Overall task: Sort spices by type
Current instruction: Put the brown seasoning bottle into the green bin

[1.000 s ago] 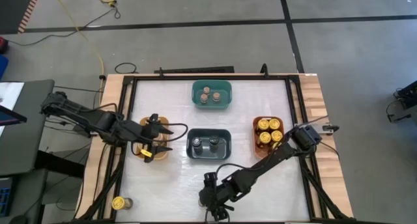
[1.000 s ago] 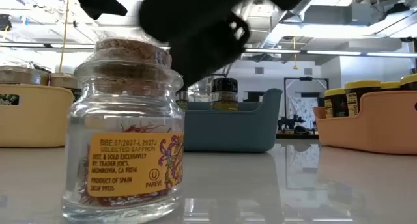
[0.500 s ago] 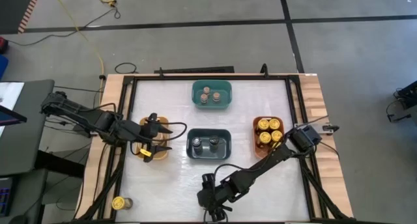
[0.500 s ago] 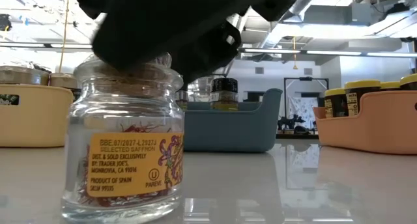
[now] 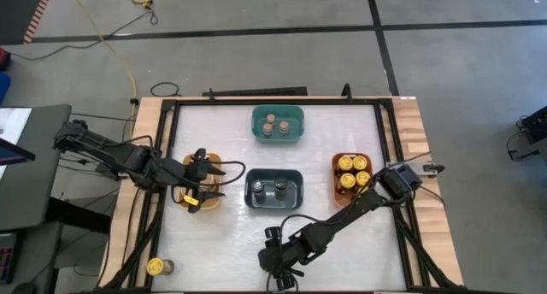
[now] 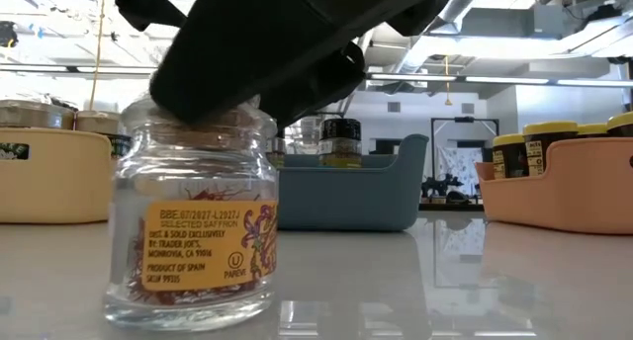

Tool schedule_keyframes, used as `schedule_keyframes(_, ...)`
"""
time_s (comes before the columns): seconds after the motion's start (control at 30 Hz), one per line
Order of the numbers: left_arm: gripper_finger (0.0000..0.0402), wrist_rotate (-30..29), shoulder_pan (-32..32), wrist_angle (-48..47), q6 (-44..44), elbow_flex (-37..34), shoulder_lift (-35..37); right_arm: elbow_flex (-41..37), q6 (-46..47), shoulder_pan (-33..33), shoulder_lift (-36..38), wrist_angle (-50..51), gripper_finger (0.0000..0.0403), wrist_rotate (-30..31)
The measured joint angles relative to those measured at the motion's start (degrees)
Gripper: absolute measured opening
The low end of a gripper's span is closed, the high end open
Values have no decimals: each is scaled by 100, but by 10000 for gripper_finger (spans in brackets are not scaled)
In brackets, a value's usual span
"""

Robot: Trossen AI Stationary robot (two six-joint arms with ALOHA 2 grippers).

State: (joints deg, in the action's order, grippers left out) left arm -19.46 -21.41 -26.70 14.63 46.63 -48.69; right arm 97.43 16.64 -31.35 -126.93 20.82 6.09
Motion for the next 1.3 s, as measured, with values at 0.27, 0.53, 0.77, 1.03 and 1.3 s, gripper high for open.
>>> schedule_keyframes(0.27, 297, 0, 0, -3, -2, 0, 0, 4, -12, 33, 14, -49, 152, 24)
schedule_keyframes(0.53, 297, -2, 0, -141, -26, 2, -1, 11, 133, 37, 57, -4, 168, 20)
schedule_keyframes(0.77, 297, -2, 0, -165, -16, 2, 0, -2, 153, 117, 98, 31, 183, 2)
schedule_keyframes(1.03, 297, 0, 0, -249, 20, 2, 0, -2, 149, 197, 113, 162, 171, 2)
schedule_keyframes(1.3, 297, 0, 0, -262, 20, 3, 0, -2, 146, 348, 210, 443, 167, 0)
